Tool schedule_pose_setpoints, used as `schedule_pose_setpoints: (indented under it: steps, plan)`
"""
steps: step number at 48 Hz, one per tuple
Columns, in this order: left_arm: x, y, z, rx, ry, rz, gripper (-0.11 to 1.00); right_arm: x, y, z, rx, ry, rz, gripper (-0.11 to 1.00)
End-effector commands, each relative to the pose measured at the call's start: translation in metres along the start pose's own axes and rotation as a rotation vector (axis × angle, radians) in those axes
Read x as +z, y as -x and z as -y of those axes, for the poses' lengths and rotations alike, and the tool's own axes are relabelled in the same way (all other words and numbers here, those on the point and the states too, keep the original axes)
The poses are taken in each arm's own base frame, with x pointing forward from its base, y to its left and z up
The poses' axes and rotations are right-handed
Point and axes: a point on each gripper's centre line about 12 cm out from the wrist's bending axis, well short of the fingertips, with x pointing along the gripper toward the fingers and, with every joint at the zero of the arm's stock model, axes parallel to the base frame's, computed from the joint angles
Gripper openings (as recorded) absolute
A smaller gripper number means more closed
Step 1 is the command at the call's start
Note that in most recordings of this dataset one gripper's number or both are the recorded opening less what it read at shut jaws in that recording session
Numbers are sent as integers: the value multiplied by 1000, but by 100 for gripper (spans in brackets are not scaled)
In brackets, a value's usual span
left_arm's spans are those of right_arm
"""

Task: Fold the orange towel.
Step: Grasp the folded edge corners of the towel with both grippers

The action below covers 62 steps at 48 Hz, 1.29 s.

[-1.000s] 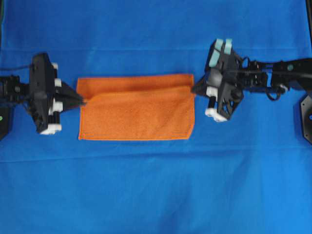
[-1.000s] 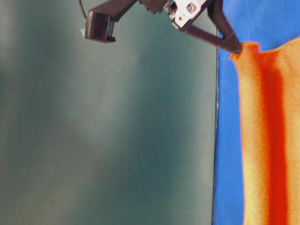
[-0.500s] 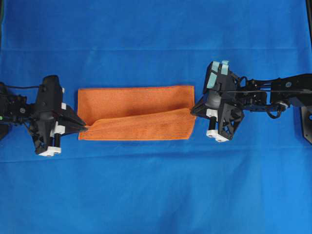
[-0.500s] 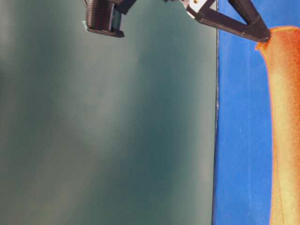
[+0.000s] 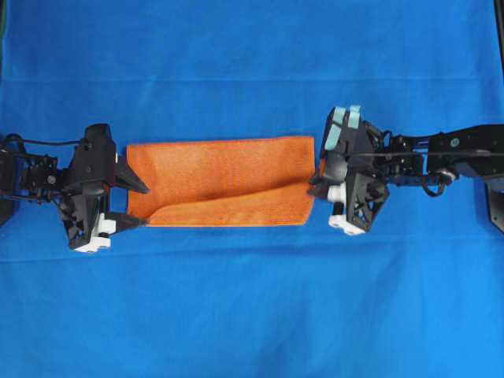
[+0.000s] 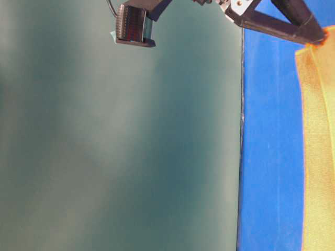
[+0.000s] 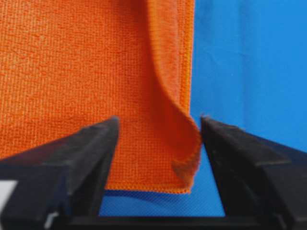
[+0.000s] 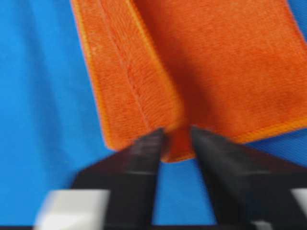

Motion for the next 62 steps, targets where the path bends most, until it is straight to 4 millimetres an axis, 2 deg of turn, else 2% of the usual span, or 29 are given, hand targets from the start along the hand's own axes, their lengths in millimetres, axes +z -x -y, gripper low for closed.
schedule_pose_setpoints:
  steps: [1,3,5,10,16,23,36,44,51,62]
  plan:
    - [10,3,2,-7,0,38,63,11,4,-9,21,9,38,50]
    - [13,5,2,-9,-2,50,62,13,7,-10,25,10,44,60]
    - [15,8,3,-12,-8,62,61,15,10,-10,28,13,54,65]
    - [21,16,2,-13,-15,96,61,21,20,-12,38,34,88,59]
    - [25,27,-5,6,-26,129,61,30,34,-12,44,66,139,59]
    - [25,32,-20,54,-17,144,61,36,36,8,-2,34,156,59]
    - [21,20,-48,143,7,74,61,35,18,52,-106,-31,114,59]
    - [12,8,-64,185,11,4,61,32,2,69,-143,-38,89,59]
    - [5,-2,-76,212,21,-41,61,32,-9,76,-157,-30,91,59]
    - [-3,-10,-84,229,44,-83,61,22,-23,79,-163,-32,41,59]
